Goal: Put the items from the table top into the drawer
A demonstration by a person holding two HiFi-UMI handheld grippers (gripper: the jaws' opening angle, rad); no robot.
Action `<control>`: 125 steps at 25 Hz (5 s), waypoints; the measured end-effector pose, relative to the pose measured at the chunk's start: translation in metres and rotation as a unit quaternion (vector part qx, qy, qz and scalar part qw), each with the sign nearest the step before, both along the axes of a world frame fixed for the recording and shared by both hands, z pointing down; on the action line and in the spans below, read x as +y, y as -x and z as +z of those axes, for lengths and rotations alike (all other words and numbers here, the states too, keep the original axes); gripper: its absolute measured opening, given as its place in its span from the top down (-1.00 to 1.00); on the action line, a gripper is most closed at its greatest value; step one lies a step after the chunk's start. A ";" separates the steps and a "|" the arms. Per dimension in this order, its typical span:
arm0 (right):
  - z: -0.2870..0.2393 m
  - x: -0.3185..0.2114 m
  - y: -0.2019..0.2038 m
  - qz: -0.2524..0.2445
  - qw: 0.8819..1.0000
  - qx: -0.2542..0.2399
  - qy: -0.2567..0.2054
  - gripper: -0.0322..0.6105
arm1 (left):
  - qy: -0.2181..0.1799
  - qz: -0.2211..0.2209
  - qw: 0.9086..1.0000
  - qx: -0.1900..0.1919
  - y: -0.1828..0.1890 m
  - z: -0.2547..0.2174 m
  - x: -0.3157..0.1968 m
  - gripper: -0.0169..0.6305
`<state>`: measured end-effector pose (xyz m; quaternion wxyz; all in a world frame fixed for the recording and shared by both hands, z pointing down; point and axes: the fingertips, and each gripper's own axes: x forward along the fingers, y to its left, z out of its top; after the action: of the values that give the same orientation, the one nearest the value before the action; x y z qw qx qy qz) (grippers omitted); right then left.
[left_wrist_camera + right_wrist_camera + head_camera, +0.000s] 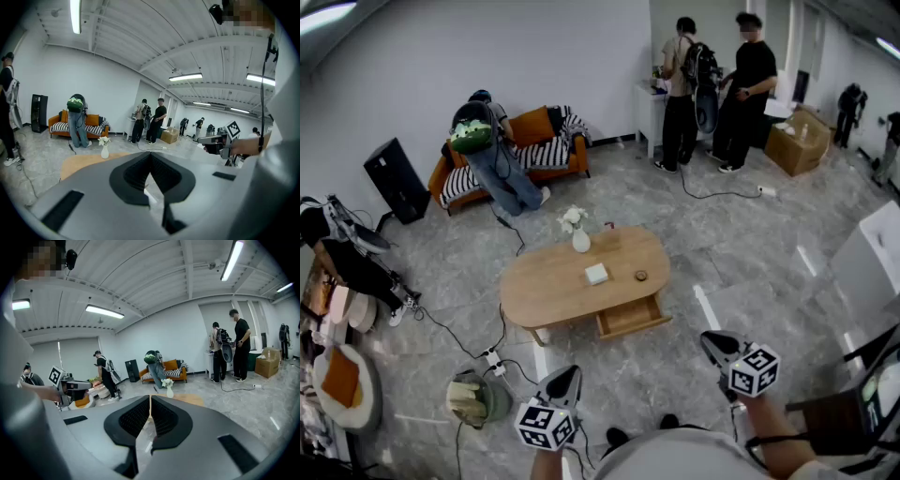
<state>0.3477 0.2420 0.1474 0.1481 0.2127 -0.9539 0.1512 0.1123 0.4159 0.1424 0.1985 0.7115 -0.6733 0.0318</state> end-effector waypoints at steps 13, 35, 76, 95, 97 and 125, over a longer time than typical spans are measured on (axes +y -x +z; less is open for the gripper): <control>0.002 0.016 0.006 0.009 1.000 0.000 0.008 0.77 | 0.009 0.011 1.000 0.008 0.005 0.009 0.012 0.94; 0.023 0.058 0.041 0.057 0.998 -0.002 0.036 0.77 | 0.024 0.053 0.998 0.002 0.046 0.025 0.050 0.94; 0.057 -0.073 0.177 -0.014 0.997 0.010 0.071 0.77 | 0.074 0.002 0.997 0.023 0.126 0.058 -0.057 0.94; 0.077 -0.211 0.193 -0.036 0.996 0.041 0.070 0.77 | 0.095 -0.028 0.994 0.041 0.149 0.090 -0.173 0.94; 0.078 -0.220 0.194 -0.036 0.996 0.043 0.070 0.77 | 0.097 -0.027 0.994 0.042 0.149 0.090 -0.184 0.94; 0.105 -0.240 0.240 0.090 0.986 0.029 0.140 0.77 | 0.151 0.110 0.982 0.034 0.237 0.119 -0.300 0.94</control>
<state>0.1080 0.0017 0.2525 0.1899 0.2788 -0.8958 0.2894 -0.1246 0.1158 0.2613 0.3212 0.7439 -0.5712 0.1308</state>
